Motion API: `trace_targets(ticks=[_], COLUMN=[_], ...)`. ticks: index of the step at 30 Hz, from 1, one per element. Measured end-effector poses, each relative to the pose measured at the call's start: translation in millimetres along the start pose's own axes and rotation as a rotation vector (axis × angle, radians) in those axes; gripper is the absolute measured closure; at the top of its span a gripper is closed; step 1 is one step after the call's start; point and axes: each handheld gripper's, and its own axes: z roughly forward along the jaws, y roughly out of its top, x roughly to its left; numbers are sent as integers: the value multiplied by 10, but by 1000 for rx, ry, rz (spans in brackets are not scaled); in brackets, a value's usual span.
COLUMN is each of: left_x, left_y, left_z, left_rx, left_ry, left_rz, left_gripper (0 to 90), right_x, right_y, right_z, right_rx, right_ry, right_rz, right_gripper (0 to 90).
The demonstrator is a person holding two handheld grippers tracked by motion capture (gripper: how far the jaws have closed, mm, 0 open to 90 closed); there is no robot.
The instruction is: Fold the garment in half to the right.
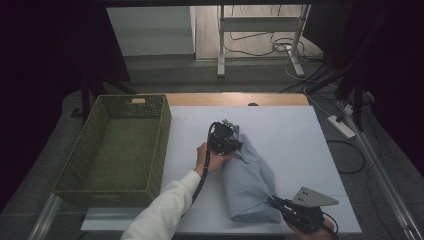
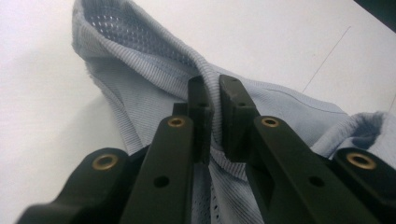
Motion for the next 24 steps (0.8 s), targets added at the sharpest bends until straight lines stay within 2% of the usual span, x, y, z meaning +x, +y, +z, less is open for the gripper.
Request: trace_targets(ticks=[8,14,17,19,21,24], left_x=[-12,-8,-13,-24,-37,-44], left_y=[-1,-9,-5,-1,3,7], left_z=[109,124,107,89,63,5], left_rx=[29,20,11,4,-20,-61], left_ry=[0,-9,-28,-25,-18,-12], left_rz=[2,-3,6,15,8,1], left_gripper=[819,791,678,582,458,336], right_x=[-55,-62,-56,-57,-58,-58], right_y=[-43,-47,-45,-45,-45,-43], right_z=[50,66,69,69,68,69], right_rx=[52,62,60,61,60,60], right_ry=[4,6,9,8,6,5], right_rz=[22,20,17,16,17,17], right_gripper=[849,849,849,849,849,849])
